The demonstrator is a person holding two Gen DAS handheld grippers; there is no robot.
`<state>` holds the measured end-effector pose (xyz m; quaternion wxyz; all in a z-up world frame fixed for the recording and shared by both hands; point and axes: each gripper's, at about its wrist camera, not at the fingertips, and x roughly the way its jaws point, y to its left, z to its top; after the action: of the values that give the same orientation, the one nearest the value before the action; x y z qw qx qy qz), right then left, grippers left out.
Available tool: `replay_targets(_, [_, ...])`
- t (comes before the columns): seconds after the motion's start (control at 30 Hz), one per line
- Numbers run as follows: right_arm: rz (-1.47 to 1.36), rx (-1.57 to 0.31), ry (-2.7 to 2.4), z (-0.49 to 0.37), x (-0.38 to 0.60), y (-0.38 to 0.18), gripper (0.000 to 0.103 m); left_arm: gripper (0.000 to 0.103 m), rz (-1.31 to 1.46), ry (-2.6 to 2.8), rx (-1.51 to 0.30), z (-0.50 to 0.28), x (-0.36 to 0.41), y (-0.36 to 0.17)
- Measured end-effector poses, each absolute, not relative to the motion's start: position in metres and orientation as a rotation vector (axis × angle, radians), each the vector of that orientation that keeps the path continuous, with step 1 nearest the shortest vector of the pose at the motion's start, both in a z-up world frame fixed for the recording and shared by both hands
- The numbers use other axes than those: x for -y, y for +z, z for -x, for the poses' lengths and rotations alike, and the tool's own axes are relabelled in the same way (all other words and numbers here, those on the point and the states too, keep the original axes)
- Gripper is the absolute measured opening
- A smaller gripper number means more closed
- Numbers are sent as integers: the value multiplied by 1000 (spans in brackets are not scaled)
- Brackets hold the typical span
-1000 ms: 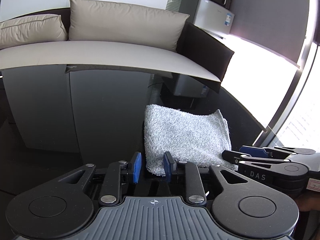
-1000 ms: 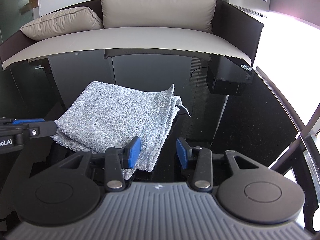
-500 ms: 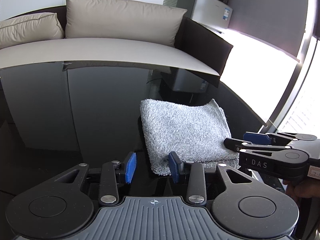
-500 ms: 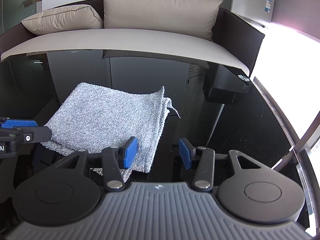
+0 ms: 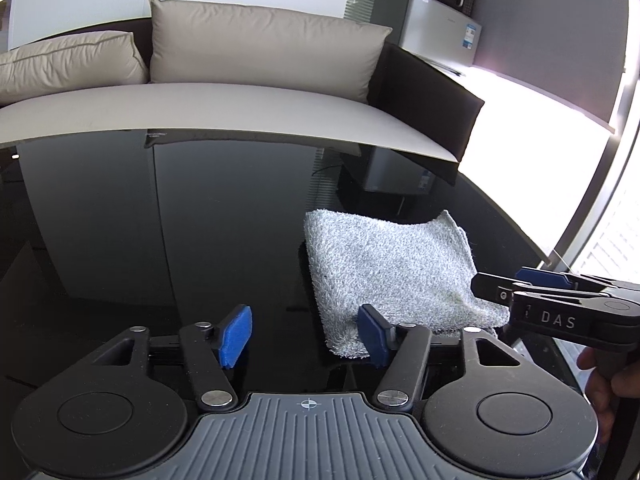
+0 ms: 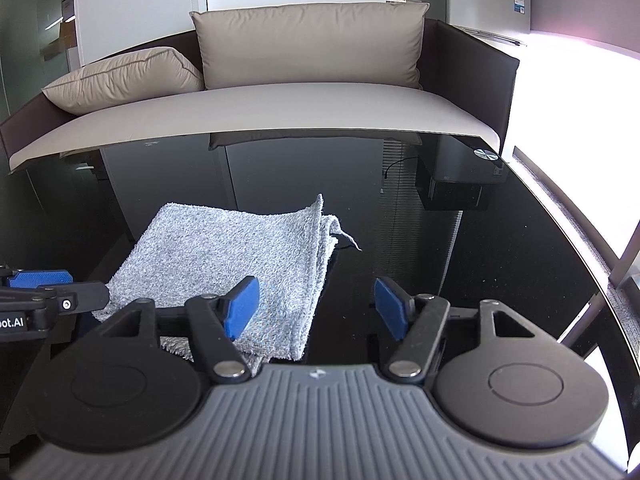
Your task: Fold towel
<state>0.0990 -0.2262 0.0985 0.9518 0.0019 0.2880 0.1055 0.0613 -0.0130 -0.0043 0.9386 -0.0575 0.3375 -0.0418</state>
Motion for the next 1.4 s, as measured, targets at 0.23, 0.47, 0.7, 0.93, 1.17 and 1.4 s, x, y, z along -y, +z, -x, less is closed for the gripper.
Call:
replay_targets(0.23, [-42, -564, 228, -91, 227, 101, 91, 98, 119, -50, -680, -59, 7, -2])
replay_targets(0.47, [-88, -565, 240, -86, 227, 102, 97, 102, 120, -22, -675, -57, 2, 0])
replay_targets(0.7, [-103, -576, 208, -82, 228, 102, 102, 102, 118, -16, -675, -53, -1, 2])
replay_targets(0.93, [-115, -574, 196, -75, 228, 101, 102, 102, 90, 8, -662, -46, -3, 5])
replay_targets(1.17, [-115, -570, 183, -68, 227, 101, 102, 102, 86, 12, -648, -37, -9, 7])
replay_targets(1.4, [-113, -573, 186, -64, 225, 100, 102, 102, 106, 6, -656, -32, -14, 6])
